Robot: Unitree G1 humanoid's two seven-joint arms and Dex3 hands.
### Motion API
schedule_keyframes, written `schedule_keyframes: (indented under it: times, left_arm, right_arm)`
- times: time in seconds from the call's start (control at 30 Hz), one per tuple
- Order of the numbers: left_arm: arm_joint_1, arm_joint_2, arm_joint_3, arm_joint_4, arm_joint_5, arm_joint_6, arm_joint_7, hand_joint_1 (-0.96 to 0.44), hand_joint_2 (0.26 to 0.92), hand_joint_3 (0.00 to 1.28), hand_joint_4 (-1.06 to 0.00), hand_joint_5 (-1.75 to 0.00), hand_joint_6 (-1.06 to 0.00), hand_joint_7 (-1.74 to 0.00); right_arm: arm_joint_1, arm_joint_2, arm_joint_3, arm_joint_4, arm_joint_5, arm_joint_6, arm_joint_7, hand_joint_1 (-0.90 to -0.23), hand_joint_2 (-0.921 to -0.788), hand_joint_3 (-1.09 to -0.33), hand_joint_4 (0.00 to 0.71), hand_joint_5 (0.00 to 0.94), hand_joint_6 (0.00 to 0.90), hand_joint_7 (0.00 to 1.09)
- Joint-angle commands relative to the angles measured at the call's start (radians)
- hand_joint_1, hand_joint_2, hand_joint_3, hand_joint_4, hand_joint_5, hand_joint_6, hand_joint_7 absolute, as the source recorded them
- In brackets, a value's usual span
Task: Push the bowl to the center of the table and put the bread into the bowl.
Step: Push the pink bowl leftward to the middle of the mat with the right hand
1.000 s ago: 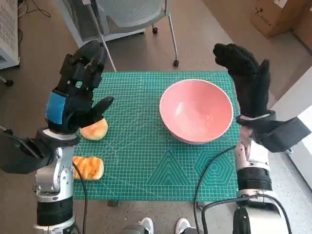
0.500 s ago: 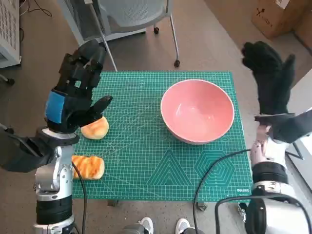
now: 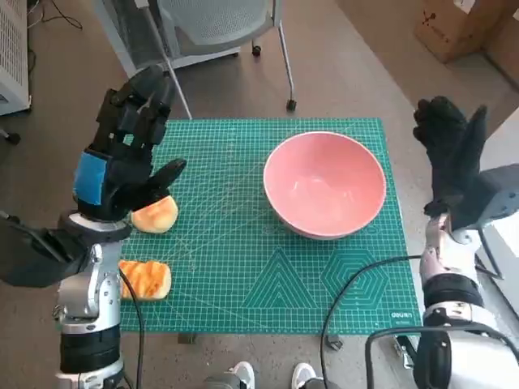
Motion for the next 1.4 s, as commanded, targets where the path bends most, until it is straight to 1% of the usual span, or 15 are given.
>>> schedule_keyframes:
  times: [0.03, 0.23, 0.33, 0.47, 0.7, 1.07, 1.2, 1.4]
  left_arm:
    - [0.012, 0.012, 0.002, -0.018, 0.012, 0.001, 0.006, -0.48, 0.866, 0.28, -0.09, -0.02, 0.0, -0.58]
    - [0.023, 0.021, 0.005, -0.034, 0.016, 0.01, 0.012, -0.47, 0.868, 0.27, -0.09, -0.02, 0.0, -0.59]
    - [0.028, 0.028, 0.007, -0.038, 0.022, 0.005, 0.014, -0.47, 0.874, 0.27, -0.09, -0.02, 0.0, -0.59]
    - [0.036, 0.033, 0.015, -0.041, 0.023, 0.002, 0.018, -0.48, 0.897, 0.24, -0.1, -0.02, 0.0, -0.6]
    - [0.053, 0.033, 0.022, -0.058, 0.037, -0.003, 0.038, -0.49, 0.918, 0.2, -0.12, -0.02, 0.0, -0.6]
    - [0.089, 0.036, 0.03, -0.099, 0.057, 0.002, 0.066, -0.52, 0.921, 0.2, -0.14, -0.02, 0.0, -0.65]
    - [0.103, 0.038, 0.035, -0.113, 0.047, 0.007, 0.067, -0.53, 0.921, 0.21, -0.14, -0.02, 0.0, -0.66]
    - [0.119, 0.039, 0.043, -0.127, 0.033, 0.013, 0.067, -0.54, 0.921, 0.21, -0.13, -0.02, 0.0, -0.67]
  right_arm:
    - [0.042, 0.037, -0.008, 0.029, -0.009, 0.103, -0.035, -0.503, -0.921, -0.72, 0.298, 0.003, 0.479, 0.02]
    - [0.06, 0.067, 0.007, 0.033, -0.04, 0.148, -0.05, -0.491, -0.921, -0.751, 0.308, 0.006, 0.483, 0.02]
    - [0.064, 0.078, 0.014, 0.036, -0.057, 0.17, -0.054, -0.497, -0.921, -0.763, 0.315, 0.008, 0.486, 0.02]
    - [0.058, 0.1, 0.021, 0.036, -0.068, 0.189, -0.052, -0.508, -0.921, -0.77, 0.321, 0.01, 0.495, 0.02]
    - [0.045, 0.145, 0.039, 0.032, -0.096, 0.19, -0.052, -0.536, -0.921, -0.774, 0.328, 0.009, 0.493, 0.02]
    - [0.007, 0.217, 0.059, 0.027, -0.104, 0.205, -0.045, -0.53, -0.921, -0.793, 0.347, 0.013, 0.504, 0.02]
    - [-0.008, 0.233, 0.064, 0.03, -0.11, 0.217, -0.039, -0.558, -0.921, -0.764, 0.371, 0.021, 0.519, 0.03]
    - [-0.023, 0.251, 0.07, 0.033, -0.12, 0.225, -0.032, -0.587, -0.921, -0.745, 0.376, 0.018, 0.524, 0.04]
